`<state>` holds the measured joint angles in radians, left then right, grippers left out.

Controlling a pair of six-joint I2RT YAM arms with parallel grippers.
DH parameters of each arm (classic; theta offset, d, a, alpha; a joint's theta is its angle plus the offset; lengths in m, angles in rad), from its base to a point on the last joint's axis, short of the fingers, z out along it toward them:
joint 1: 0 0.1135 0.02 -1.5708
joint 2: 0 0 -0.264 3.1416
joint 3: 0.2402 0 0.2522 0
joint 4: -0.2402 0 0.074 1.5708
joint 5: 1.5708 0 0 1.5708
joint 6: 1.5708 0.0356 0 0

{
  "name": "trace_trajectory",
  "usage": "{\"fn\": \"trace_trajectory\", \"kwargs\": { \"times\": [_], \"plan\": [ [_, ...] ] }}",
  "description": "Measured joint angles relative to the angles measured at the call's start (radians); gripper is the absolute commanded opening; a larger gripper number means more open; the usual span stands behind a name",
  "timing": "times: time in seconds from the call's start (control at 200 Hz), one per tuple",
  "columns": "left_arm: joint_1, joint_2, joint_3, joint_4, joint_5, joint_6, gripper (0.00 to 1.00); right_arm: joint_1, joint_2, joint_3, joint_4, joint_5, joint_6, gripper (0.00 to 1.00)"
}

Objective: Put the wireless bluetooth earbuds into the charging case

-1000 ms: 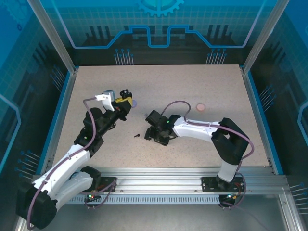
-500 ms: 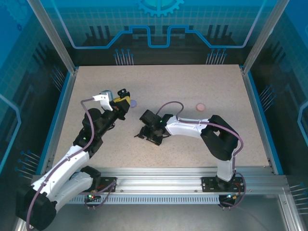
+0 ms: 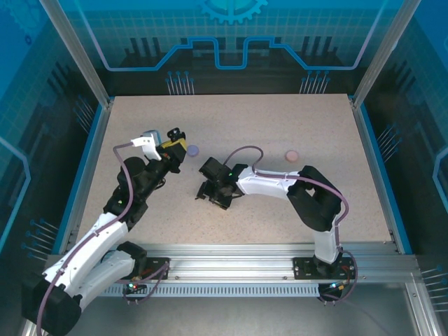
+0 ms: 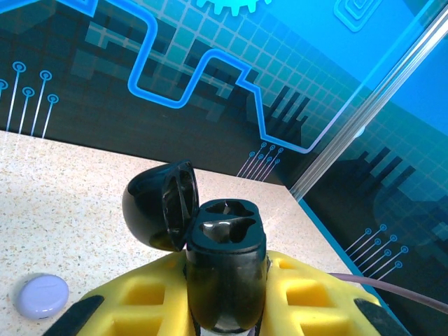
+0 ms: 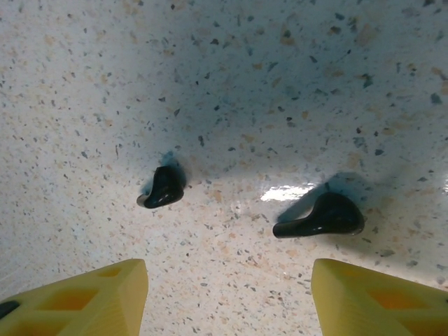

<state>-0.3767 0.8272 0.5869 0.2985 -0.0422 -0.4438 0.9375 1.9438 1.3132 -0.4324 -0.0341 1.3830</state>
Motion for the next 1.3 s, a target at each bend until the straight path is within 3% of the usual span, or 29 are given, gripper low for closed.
{"fn": "trace_trajectory", "kwargs": {
  "times": [0.875,1.035,1.301],
  "plan": [
    [0.000,0.002,0.002,-0.006,0.002,-0.003,0.00,-0.054,0.060,0.086,-0.079,0.019,-0.063,0.61],
    [0.000,0.005,0.013,-0.021,0.010,-0.003,0.00,-0.041,0.060,0.148,-0.196,0.101,-0.176,0.62],
    [0.000,0.002,0.040,-0.040,0.039,-0.002,0.00,-0.017,0.036,0.168,-0.313,0.237,-0.541,0.59]
  ]
}}
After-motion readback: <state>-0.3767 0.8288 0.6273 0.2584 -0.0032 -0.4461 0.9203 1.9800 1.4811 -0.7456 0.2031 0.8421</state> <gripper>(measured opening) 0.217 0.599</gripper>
